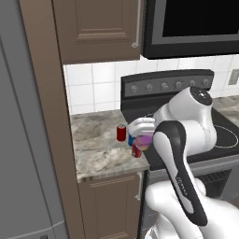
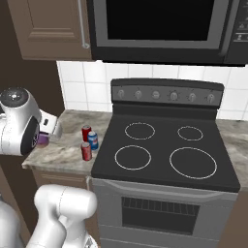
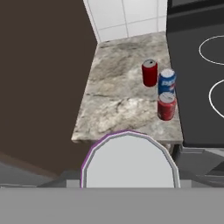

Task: Four empty soda cans are scattered around the kitchen. Gather all the cans and cluster them next to the stove for recycling.

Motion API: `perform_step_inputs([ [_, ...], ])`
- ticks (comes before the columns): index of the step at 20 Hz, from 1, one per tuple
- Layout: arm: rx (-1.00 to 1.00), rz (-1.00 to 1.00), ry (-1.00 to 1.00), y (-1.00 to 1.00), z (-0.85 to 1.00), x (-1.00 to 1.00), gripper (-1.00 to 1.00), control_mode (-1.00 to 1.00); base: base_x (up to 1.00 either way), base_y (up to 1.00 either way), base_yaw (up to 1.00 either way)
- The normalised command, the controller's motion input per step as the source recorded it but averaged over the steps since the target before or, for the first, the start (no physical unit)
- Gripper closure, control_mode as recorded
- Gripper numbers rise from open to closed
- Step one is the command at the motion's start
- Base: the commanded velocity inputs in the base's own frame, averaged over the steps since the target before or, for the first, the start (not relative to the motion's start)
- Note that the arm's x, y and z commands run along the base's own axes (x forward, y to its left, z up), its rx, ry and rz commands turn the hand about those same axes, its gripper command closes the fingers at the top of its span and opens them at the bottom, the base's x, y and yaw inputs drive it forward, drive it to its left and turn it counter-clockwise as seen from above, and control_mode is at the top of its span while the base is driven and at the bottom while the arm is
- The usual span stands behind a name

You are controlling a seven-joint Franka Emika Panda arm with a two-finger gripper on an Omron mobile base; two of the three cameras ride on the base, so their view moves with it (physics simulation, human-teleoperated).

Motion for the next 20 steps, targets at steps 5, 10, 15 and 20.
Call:
perform_step_inputs([
  [5,-0.06,0.00,0.02,0.00,-0.24,0.24,1.00,-1.00,0.00,0.00,0.00],
  [10,-0.09,0.00,0.01,0.00,-0.33,0.28,1.00,-1.00,0.00,0.00,0.00],
  [15,-0.04,0.00,0.00,0.00,-0.03,0.24,1.00,-1.00,0.00,0.00,0.00],
  [20,-0.02,0.00,0.00,0.00,-0.09,0.20,1.00,-1.00,0.00,0.00,0.00],
])
